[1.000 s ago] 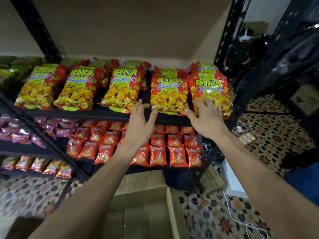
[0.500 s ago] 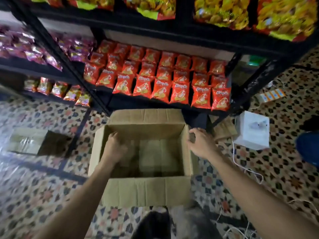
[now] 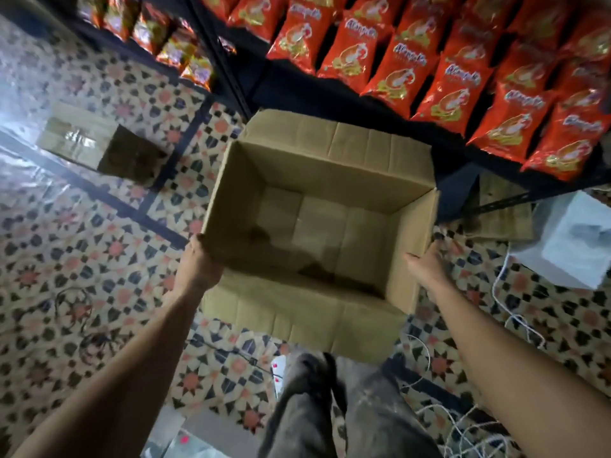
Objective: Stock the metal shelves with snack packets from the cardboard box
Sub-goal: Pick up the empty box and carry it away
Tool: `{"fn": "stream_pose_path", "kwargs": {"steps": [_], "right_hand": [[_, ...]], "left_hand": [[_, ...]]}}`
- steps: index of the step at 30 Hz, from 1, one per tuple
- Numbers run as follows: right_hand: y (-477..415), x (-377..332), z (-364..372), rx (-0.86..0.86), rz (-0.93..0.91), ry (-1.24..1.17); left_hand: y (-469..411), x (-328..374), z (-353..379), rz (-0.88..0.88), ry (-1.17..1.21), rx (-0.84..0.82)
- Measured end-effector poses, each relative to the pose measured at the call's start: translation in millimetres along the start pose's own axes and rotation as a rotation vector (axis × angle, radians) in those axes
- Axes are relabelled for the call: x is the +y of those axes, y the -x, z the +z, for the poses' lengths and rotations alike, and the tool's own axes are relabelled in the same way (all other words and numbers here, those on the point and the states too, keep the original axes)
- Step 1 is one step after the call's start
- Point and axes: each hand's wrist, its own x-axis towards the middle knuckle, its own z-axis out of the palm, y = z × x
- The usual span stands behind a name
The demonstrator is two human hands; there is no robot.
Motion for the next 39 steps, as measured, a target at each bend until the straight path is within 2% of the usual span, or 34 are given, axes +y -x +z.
{"fn": "stream_pose_path", "kwargs": {"steps": [4, 9, 14, 16, 20, 22, 27, 35, 39], "right_hand": [[-8.2, 4.3, 4.1, 0.015, 0.047, -0.119], [11.0, -7.4, -11.3, 0.033, 0.038, -0.169], [48.5, -26.0, -11.5, 0.0, 0.028, -0.208], [68.5, -40.6, -0.6, -0.037, -0.003, -0.224], [112.3, -76.2, 35.1, -0.106, -0.047, -0.309], [128.6, -87.2, 46.9, -0.105, -0.042, -0.348], [186.9, -140.2, 107.7, -0.174, -0.132, -0.326], [263.7, -234.1, 220.7, -0.275, -0.211, -0.268], [303.2, -282.8, 278.9, -0.32, -0.226, -0.196]], "left_hand": [[34.9, 31.4, -3.4, -0.016, 0.108, 0.135], [64.7, 23.3, -15.6, -0.224, 0.396, 0.034], [112.3, 10.1, -43.2, -0.172, 0.419, 0.153], [130.9, 3.1, -52.2, -0.221, 0.417, 0.198], [162.6, -2.3, -65.2, -0.277, 0.678, 0.139], [165.5, 0.9, -68.4, -0.264, 0.727, 0.12], [150.4, -46.1, -111.0, -0.332, 0.818, 0.191], [84.0, -146.4, -185.2, -0.509, 0.948, 0.148], [54.5, -206.0, -238.4, -0.48, 0.986, 0.153]]}}
